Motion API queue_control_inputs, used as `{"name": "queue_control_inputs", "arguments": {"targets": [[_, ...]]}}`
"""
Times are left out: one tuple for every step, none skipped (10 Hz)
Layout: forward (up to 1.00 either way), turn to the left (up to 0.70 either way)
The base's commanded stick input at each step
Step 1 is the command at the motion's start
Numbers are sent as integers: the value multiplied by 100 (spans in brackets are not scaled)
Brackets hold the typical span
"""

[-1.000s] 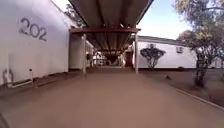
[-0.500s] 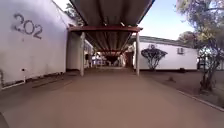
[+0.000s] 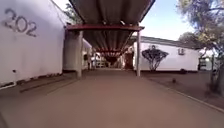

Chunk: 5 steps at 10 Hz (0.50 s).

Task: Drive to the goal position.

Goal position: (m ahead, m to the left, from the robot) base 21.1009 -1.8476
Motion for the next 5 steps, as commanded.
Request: {"name": "queue_control_inputs", "arguments": {"targets": [[70,0],[70,0],[70,0],[70,0],[70,0]]}}
